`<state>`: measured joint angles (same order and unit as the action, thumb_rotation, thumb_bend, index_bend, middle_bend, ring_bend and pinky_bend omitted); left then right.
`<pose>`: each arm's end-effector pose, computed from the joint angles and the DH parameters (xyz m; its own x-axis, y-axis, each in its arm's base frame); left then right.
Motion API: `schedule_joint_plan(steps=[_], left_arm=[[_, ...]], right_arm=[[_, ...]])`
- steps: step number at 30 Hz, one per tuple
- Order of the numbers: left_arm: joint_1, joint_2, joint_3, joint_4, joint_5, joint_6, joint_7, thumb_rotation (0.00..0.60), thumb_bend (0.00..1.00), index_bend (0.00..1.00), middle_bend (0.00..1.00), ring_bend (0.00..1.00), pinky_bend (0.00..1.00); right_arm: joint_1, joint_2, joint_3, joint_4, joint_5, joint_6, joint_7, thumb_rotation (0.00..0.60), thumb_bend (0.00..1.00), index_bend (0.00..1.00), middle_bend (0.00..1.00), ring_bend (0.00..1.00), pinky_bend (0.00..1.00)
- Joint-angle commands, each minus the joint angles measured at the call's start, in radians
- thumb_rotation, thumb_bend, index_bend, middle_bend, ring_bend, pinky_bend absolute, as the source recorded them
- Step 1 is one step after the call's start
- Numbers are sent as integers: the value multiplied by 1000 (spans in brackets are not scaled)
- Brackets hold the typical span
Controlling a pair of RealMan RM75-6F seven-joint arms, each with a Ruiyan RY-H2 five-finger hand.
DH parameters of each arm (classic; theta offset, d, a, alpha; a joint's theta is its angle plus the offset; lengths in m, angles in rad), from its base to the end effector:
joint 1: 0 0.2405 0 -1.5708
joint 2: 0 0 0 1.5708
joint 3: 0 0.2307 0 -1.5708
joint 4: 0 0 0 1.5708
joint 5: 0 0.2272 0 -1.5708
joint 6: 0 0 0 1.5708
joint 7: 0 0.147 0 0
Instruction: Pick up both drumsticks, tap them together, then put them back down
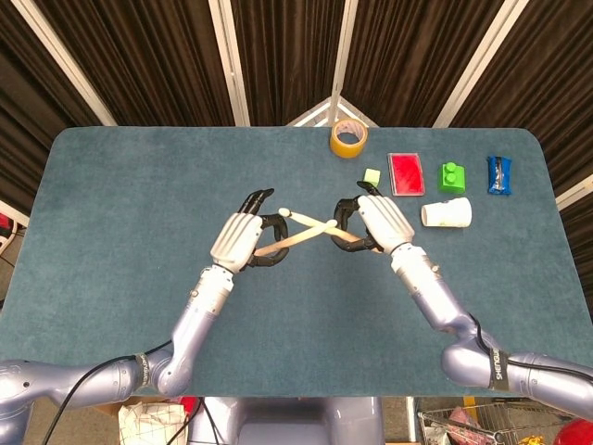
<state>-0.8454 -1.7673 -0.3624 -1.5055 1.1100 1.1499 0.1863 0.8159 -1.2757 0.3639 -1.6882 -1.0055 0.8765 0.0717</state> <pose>-0.0132 0.3354 -0.0373 -0.0273 0.1751 0.9842 0.9157 -0.3904 0.0949 -0.0705 -0.3744 0.0550 0.0032 -0.3083 0.9513 -0.9478 -0.3042 -0.0954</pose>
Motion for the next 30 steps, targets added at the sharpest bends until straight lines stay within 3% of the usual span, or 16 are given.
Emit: schedule_joint_plan(steps=[1,12,23,30], left_arm=[[2,-2,-1,-1,-1,4,1,600,507,608,590,65,0],[4,-23,-3,13,0,38,35,600,507,609,592,65,0],[100,264,146,-109,98,-39,45,600,507,611,590,65,0],[167,407,248,-46,142,-79,16,600,507,610,587,65,0]], right_arm=[[0,2,0,-1,-1,0,2,600,407,705,610,422,71],[-5,15,-3,-11,-14,5,16,600,406,705,610,422,71],[-73,19,-72,144,-76,24,68,600,407,705,610,422,71],[-129,-5,-131,273,-198,59,168,600,407,704,611,422,71]])
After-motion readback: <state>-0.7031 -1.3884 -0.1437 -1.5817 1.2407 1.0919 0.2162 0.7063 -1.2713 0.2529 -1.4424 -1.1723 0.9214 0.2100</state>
